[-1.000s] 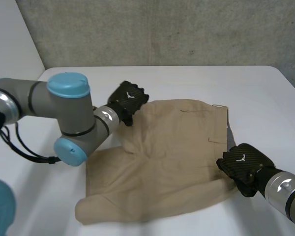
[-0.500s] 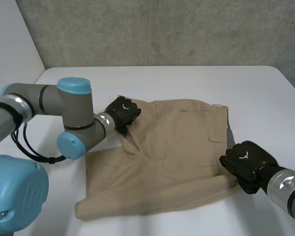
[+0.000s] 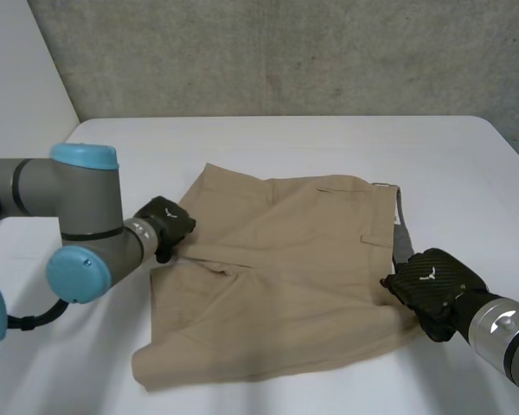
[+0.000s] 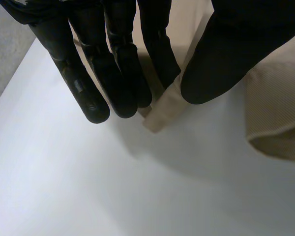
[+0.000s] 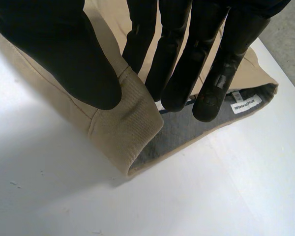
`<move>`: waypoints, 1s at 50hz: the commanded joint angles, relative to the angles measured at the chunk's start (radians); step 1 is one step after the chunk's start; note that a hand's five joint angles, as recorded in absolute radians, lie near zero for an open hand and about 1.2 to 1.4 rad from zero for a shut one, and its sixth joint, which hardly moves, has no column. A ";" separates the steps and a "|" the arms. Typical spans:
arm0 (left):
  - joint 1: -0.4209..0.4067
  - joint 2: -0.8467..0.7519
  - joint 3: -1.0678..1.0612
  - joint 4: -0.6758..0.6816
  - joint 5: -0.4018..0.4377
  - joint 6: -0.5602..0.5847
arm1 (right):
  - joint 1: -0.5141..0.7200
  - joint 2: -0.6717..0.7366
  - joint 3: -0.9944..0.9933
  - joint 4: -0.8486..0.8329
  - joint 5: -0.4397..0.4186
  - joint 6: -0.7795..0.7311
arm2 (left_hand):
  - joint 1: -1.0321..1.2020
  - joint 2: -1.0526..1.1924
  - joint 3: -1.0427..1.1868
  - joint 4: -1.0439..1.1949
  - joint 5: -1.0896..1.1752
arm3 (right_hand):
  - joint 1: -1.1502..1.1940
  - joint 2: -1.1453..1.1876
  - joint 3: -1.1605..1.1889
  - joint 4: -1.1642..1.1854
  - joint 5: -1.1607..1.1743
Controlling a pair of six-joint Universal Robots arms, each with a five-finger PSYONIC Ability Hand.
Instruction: Fold the shorts.
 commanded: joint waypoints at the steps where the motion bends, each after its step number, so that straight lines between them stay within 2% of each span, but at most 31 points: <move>1: 0.007 0.084 -0.078 -0.016 -0.011 -0.012 | 0.003 0.000 0.000 0.000 0.001 0.000 | 0.209 0.137 0.140 0.133 0.164 | 0.480 0.217 0.210 0.204 0.256; 8: -0.007 0.165 -0.127 -0.013 -0.005 -0.035 | -0.001 0.000 -0.001 0.000 0.001 0.002 | 0.047 -0.024 -0.021 -0.029 0.003 | 0.480 0.217 0.210 0.204 0.256; 11: -0.007 0.201 -0.130 -0.013 -0.005 -0.073 | 0.000 0.000 -0.001 0.000 0.001 0.002 | -0.204 -0.276 -0.273 -0.281 -0.249 | 0.480 0.217 0.210 0.204 0.256; 16: -0.002 0.207 -0.133 -0.013 -0.011 -0.090 | 0.003 0.000 0.000 0.000 0.001 0.003 | -0.466 -0.537 -0.534 -0.542 -0.510 | 0.480 0.217 0.210 0.204 0.256; 22: 0.009 0.236 -0.169 -0.015 -0.008 -0.093 | 0.002 -0.003 -0.006 0.000 -0.003 0.032 | -0.589 -0.661 -0.658 -0.666 -0.634 | 0.480 0.217 0.210 0.204 0.256; 28: 0.015 0.384 -0.281 -0.012 -0.005 -0.128 | 0.006 -0.005 -0.040 0.002 -0.001 0.067 | -0.604 -0.676 -0.673 -0.681 -0.649 | 0.480 0.217 0.210 0.204 0.256; 29: 0.010 0.455 -0.345 -0.010 -0.002 -0.191 | 0.009 -0.005 -0.053 0.002 0.002 0.083 | -0.599 -0.670 -0.667 -0.675 -0.643 | 0.480 0.217 0.210 0.204 0.256; 31: 0.009 0.481 -0.368 -0.010 0.000 -0.217 | 0.009 -0.005 -0.066 0.000 0.004 0.104 | -0.596 -0.667 -0.664 -0.672 -0.640 | 0.480 0.217 0.210 0.204 0.256; 35: -0.010 0.628 -0.515 -0.009 0.036 -0.370 | 0.017 0.009 -0.119 0.000 0.019 0.175 | -0.587 -0.659 -0.656 -0.663 -0.632 | 0.480 0.217 0.210 0.204 0.256; 40: -0.040 0.771 -0.668 -0.009 0.078 -0.487 | 0.036 0.104 -0.217 0.003 0.076 0.262 | -0.587 -0.658 -0.656 -0.663 -0.632 | 0.480 0.217 0.210 0.204 0.256; 44: -0.043 0.809 -0.742 -0.006 0.076 -0.522 | 0.101 0.185 -0.306 0.003 0.138 0.290 | -0.584 -0.656 -0.653 -0.660 -0.629 | 0.480 0.217 0.210 0.204 0.256; 50: -0.033 0.820 -0.819 -0.001 0.072 -0.549 | 0.134 0.218 -0.352 0.003 0.192 0.296 | -0.584 -0.656 -0.653 -0.660 -0.629 | 0.480 0.217 0.210 0.204 0.256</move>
